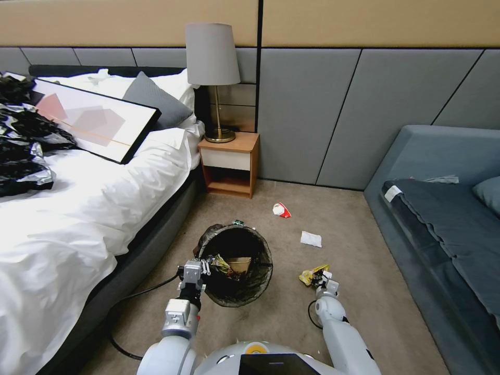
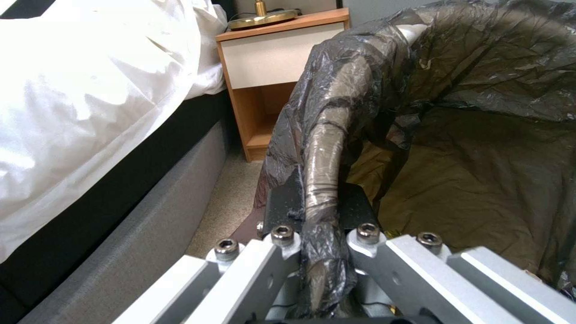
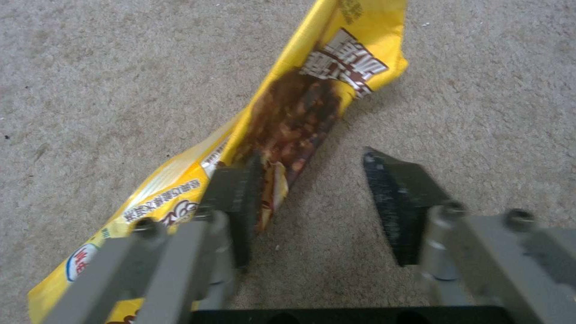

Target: Pick up the trash bin, then pick up the garbage from the floor and place it into the trash bin.

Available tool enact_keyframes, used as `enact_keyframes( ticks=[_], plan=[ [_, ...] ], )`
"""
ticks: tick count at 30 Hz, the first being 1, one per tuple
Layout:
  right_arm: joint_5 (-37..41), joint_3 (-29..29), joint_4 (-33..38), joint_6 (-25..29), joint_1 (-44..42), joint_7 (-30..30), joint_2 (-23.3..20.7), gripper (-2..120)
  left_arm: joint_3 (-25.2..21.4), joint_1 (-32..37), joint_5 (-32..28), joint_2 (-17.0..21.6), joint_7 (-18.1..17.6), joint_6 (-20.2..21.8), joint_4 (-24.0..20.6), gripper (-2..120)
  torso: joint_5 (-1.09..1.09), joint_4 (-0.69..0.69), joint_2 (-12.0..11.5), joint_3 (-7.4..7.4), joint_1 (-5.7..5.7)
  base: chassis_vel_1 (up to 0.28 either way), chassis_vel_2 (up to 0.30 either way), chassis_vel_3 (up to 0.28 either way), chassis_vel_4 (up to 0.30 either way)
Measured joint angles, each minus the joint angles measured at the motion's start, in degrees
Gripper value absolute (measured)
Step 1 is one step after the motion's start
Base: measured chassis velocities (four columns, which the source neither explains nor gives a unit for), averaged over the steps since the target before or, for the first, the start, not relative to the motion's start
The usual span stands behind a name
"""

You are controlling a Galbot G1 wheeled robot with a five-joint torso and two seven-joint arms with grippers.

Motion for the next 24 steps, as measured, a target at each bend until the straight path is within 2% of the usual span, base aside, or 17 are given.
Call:
enact_keyframes(
  ticks=[5, 17, 24],
  plan=[
    [-0.09, 0.00, 1.06, -0.01, -0.38, -0.02, -0.13, 57, 0.11, -0.08, 0.08, -0.03, 0.01, -0.04, 0.18, 1, 0.00, 0.00, 0.00, 0.00, 0.00, 0.000, 0.000, 0.000, 0.000],
    [-1.30, -0.18, 5.91, -0.56, -2.53, 0.16, 0.41, 58, 0.32, -0.44, 0.08, 0.01, 0.00, -0.19, 0.75, 1, 0.00, 0.00, 0.00, 0.00, 0.00, 0.000, 0.000, 0.000, 0.000],
    [-1.94, -0.24, 5.68, -0.68, -2.09, 0.24, 0.67, 58, 0.39, -0.50, 0.08, 0.00, -0.01, -0.21, 0.76, 1, 0.00, 0.00, 0.00, 0.00, 0.00, 0.000, 0.000, 0.000, 0.000]
  ],
)
